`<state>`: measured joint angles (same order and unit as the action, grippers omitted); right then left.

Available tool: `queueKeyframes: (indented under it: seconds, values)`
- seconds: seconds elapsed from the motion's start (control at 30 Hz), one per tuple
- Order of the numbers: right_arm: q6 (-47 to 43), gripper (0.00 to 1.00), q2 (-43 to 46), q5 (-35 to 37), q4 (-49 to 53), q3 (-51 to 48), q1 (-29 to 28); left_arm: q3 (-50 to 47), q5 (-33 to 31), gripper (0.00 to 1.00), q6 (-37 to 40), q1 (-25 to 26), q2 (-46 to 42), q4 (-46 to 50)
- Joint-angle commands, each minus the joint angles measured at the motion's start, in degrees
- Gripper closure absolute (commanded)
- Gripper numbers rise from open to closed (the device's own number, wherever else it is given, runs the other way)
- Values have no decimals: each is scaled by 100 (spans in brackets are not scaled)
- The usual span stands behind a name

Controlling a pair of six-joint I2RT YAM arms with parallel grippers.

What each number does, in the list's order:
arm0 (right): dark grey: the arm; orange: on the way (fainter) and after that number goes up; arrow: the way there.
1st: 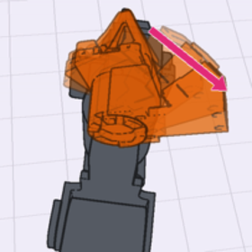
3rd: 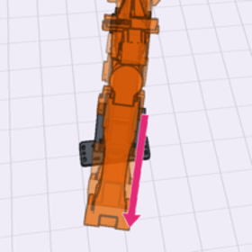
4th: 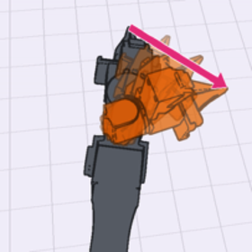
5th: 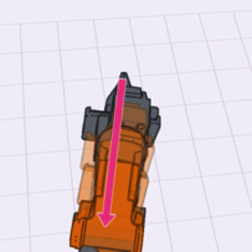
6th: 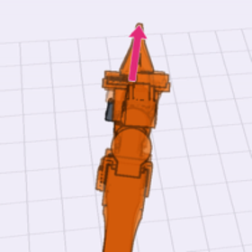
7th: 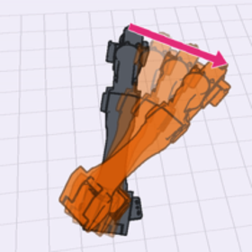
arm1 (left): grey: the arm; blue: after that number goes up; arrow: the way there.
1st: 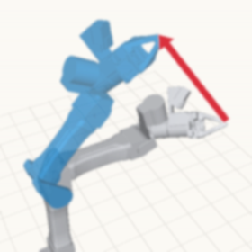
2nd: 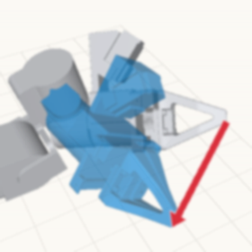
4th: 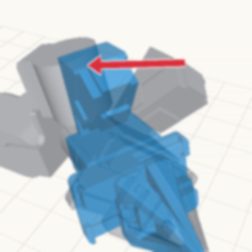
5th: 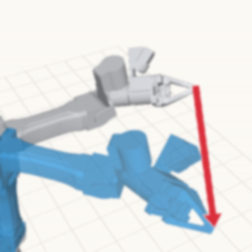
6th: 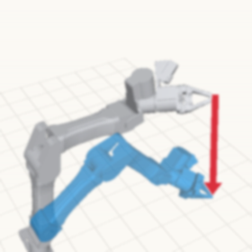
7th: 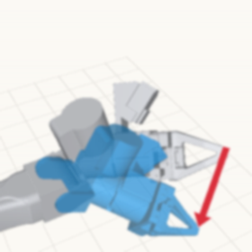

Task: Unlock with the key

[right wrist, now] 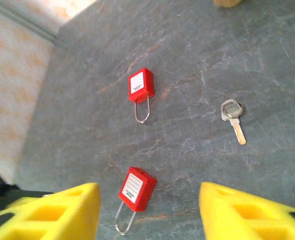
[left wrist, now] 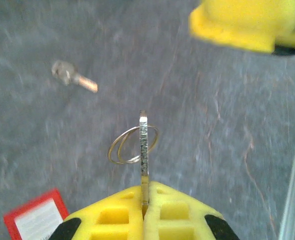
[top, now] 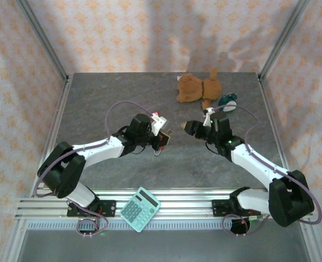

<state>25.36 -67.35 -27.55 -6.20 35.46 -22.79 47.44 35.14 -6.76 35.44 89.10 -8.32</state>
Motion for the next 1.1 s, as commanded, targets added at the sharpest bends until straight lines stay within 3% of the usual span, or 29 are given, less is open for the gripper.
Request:
queueKeyframes:
  seconds: [0.0,0.13,0.27,0.43,0.87,1.07]
  values:
    - [284,37,182,-726,-1292,-374,50,279,1021,100,-167,-13,184,819]
    - [410,36,-227,-1801,-2020,-466,51,319,1455,100,-385,-61,286,604]
    - [372,36,-339,-2225,-2352,-574,22,280,1882,100,-700,-149,310,163]
    - [352,38,-504,-2229,-2340,-604,-92,270,2092,100,-974,-187,301,-219]
    - [313,64,-587,-2245,-2528,-725,-325,143,2532,100,-1617,-335,404,-1166]
    - [324,70,-609,-2303,-2545,-672,-348,155,2697,100,-1687,-335,555,-1230]
